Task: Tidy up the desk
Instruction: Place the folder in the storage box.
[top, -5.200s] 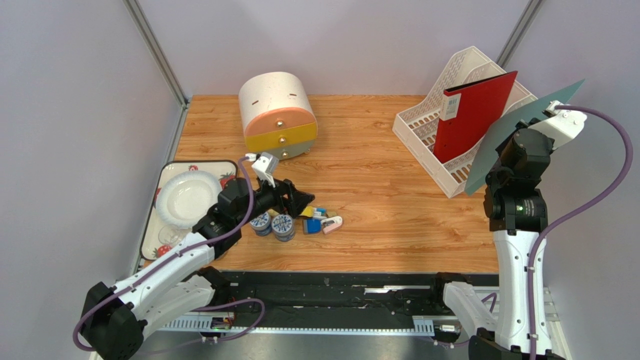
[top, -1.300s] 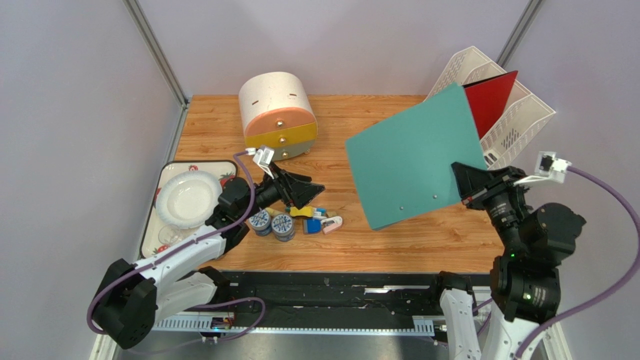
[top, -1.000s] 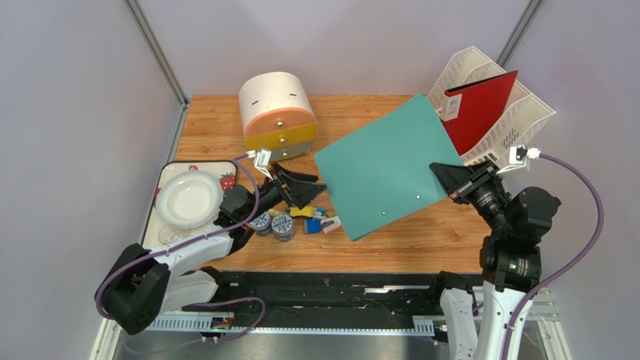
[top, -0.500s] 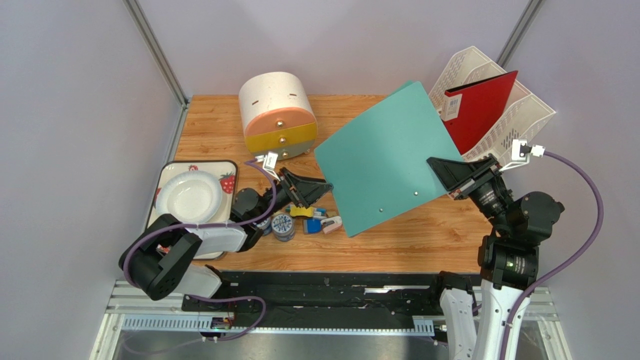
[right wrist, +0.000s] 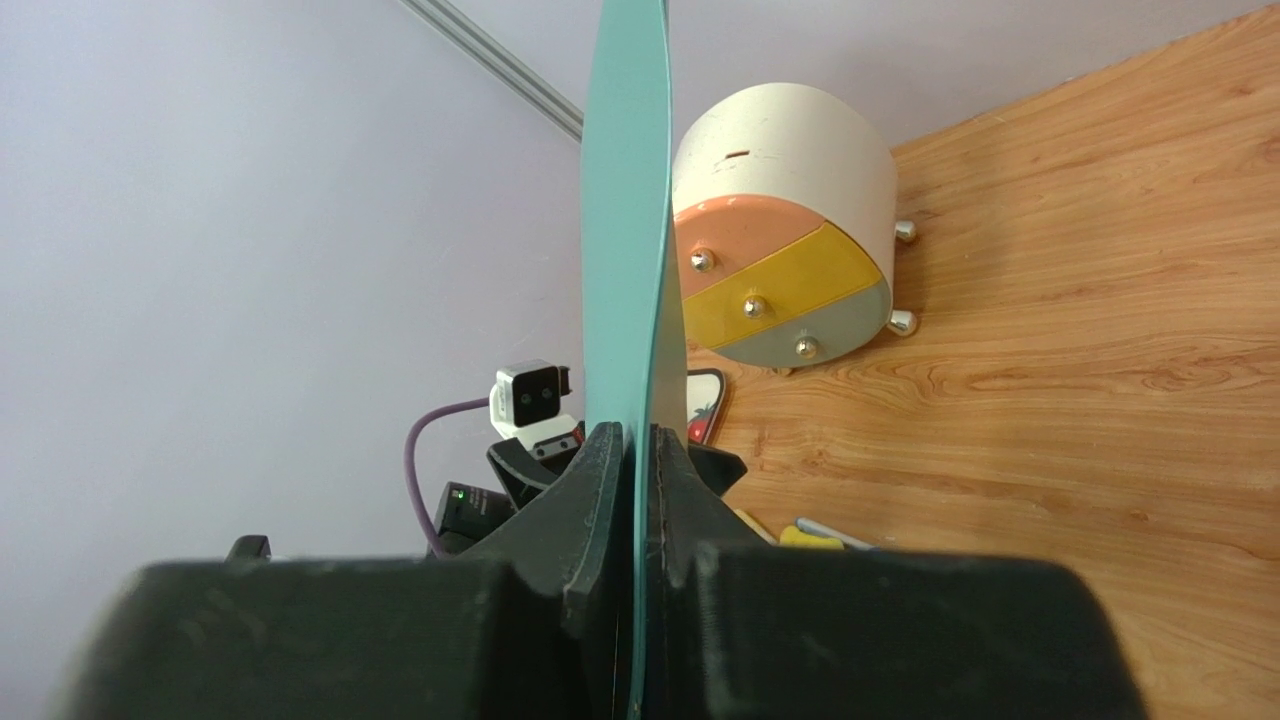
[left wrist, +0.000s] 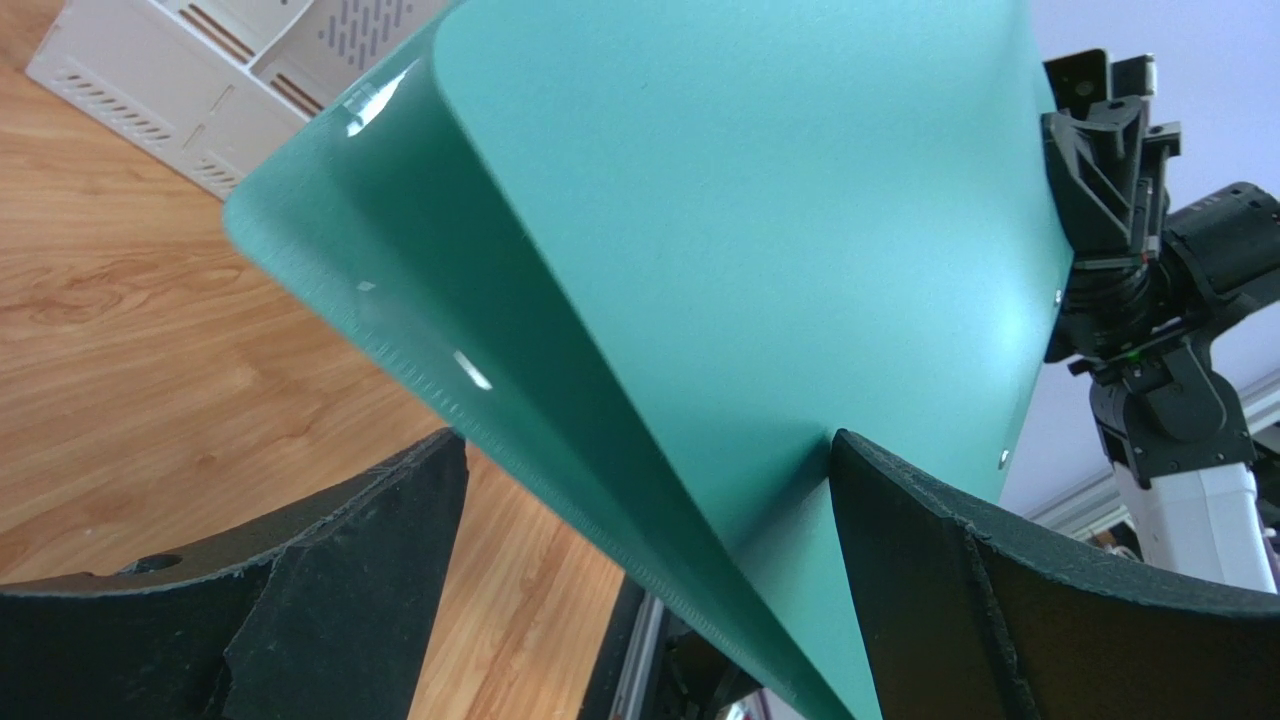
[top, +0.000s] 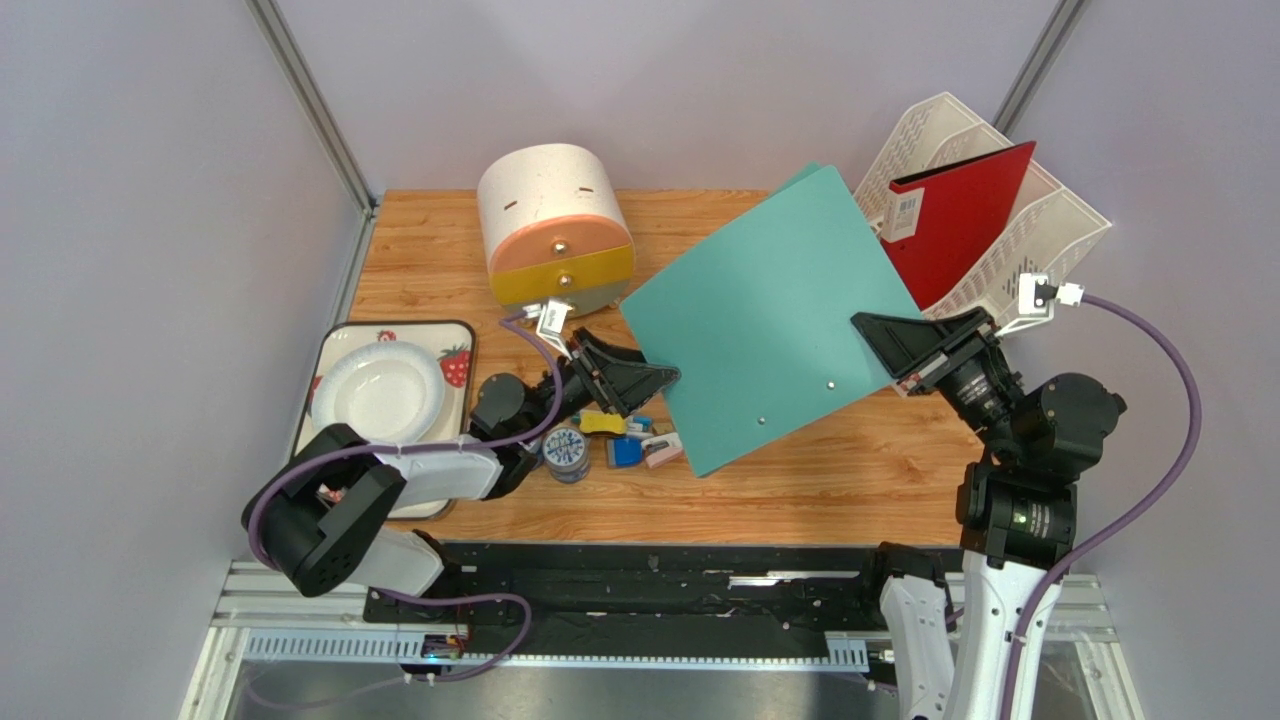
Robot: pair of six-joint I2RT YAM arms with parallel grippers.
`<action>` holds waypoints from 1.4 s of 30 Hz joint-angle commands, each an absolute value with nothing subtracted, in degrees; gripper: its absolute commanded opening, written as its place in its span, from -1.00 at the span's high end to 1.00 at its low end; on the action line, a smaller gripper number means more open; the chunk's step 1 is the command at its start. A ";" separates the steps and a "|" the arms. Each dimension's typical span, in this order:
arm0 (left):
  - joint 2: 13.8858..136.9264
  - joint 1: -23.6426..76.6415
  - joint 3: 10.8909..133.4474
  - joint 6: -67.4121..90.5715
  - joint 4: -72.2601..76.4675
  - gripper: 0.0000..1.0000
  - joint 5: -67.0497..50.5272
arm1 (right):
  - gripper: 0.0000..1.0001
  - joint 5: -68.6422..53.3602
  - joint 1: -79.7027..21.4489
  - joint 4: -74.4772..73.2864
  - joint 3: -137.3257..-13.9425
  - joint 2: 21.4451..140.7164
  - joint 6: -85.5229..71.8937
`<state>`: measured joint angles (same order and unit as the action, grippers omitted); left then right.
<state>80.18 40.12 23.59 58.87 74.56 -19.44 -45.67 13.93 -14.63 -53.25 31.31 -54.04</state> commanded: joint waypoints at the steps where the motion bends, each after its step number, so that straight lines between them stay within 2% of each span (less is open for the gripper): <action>1: 78.84 40.87 26.54 56.25 87.45 -0.96 -20.91 | 1.00 -48.78 13.45 -15.47 -54.93 31.90 -54.76; 7: 77.61 41.05 27.51 55.46 87.45 -0.96 -20.74 | 1.00 -49.57 13.45 -20.91 -56.42 33.48 -50.54; 9: 77.43 41.13 27.51 55.46 87.54 -0.82 -20.74 | 1.00 -50.10 13.45 -21.79 -56.43 34.01 -49.57; 12: 76.82 41.04 27.33 55.28 87.54 -0.24 -20.92 | 1.00 -51.85 13.45 -22.15 -56.25 34.80 -48.34; 13: 76.73 41.13 27.25 55.28 87.54 0.15 -20.92 | 1.00 -51.94 13.45 -22.32 -56.25 34.89 -47.90; 14: 76.73 41.05 27.16 55.37 87.54 0.33 -20.83 | 1.00 -52.47 13.45 -22.32 -56.25 34.98 -47.47; 15: 76.82 41.04 27.07 55.46 87.45 0.40 -20.83 | 0.89 -52.73 13.45 -22.24 -56.60 34.81 -46.50; 16: 76.99 41.13 27.07 55.55 87.45 0.60 -20.92 | 0.80 -53.08 13.45 -22.15 -56.69 34.72 -45.80; 17: 77.17 41.05 27.24 55.63 87.45 0.76 -21.09 | 0.55 -53.87 13.45 -22.06 -57.04 34.72 -45.27; 19: 77.60 41.04 27.25 56.07 87.54 1.00 -21.27 | 0.26 -55.10 13.45 -22.67 -58.35 34.72 -42.72; 23: 78.66 41.13 27.33 56.69 87.54 1.00 -21.88 | -0.18 -56.42 13.45 -23.29 -59.94 35.07 -38.77; 25: 79.45 41.04 27.33 57.13 87.45 1.00 -22.58 | -0.27 -56.95 13.45 -23.73 -60.64 35.33 -36.66; 35: 83.67 40.78 31.64 58.62 86.75 1.00 -31.81 | -0.24 -57.66 13.45 -30.67 -67.41 40.51 -23.57; 42: 75.70 39.38 30.59 51.79 74.29 1.00 -33.05 | -0.21 -54.14 13.53 -33.84 -67.15 40.17 -20.57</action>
<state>82.28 39.42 29.67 58.48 74.26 -26.68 -54.65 13.91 -32.69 -65.32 40.71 -24.16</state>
